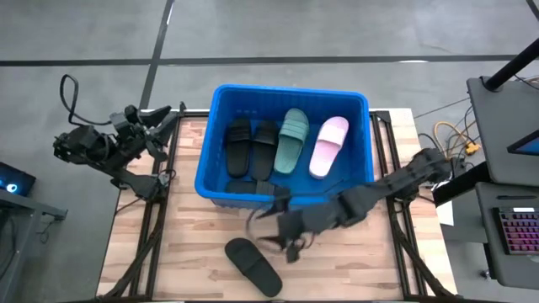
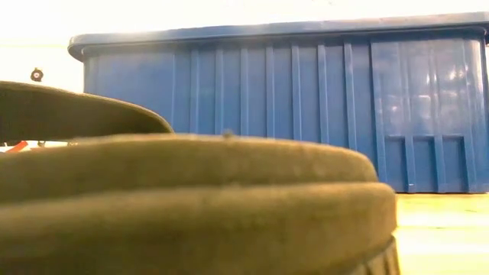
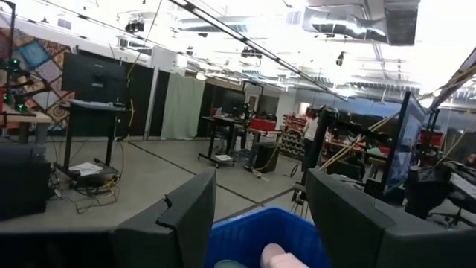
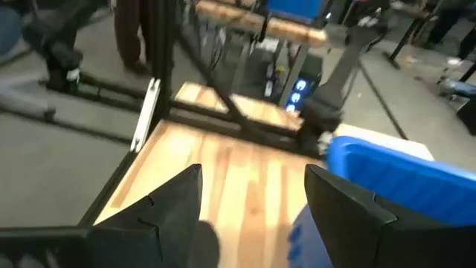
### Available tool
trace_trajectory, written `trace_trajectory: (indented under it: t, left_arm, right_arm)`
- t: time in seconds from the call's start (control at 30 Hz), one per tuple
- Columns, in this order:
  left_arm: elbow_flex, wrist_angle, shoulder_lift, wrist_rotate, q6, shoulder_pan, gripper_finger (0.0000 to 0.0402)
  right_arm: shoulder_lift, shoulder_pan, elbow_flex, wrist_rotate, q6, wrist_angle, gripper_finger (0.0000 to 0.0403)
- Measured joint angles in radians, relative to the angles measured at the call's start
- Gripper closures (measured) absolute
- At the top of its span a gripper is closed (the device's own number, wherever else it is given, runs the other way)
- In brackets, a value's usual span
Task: Pick and place slides into bin
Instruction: Put the black slide into the blue bin
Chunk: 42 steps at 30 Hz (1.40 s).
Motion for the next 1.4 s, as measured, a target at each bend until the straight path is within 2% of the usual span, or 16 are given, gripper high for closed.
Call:
trace_trajectory:
  t: [0.17,0.33,0.5,0.63,0.9,1.4]
  left_arm:
    - [0.000,-0.041,-0.022,0.003,-0.001,0.000,0.0207]
    - [0.000,-0.065,-0.041,0.004,-0.001,0.000,0.0207]
    - [0.000,-0.067,-0.050,0.004,-0.001,0.000,0.0207]
    - [0.000,-0.066,-0.051,0.004,-0.001,0.000,0.0207]
    - [-0.001,-0.083,-0.050,0.005,-0.043,0.000,0.0207]
    - [-0.001,-0.112,-0.051,0.005,-0.050,0.000,0.0207]
  right_arm:
    - [0.169,0.034,0.165,0.005,0.028,-0.140,0.0175]
    - [0.313,0.047,0.339,0.002,0.162,-0.418,0.0174]
    - [0.451,0.067,0.491,-0.050,0.222,-0.590,0.0174]
    - [0.547,0.081,0.569,-0.131,0.182,-0.614,0.0175]
    - [0.697,0.083,0.683,-0.136,0.118,-0.617,0.0175]
    - [0.719,0.066,0.649,-0.119,0.051,-0.616,0.0177]
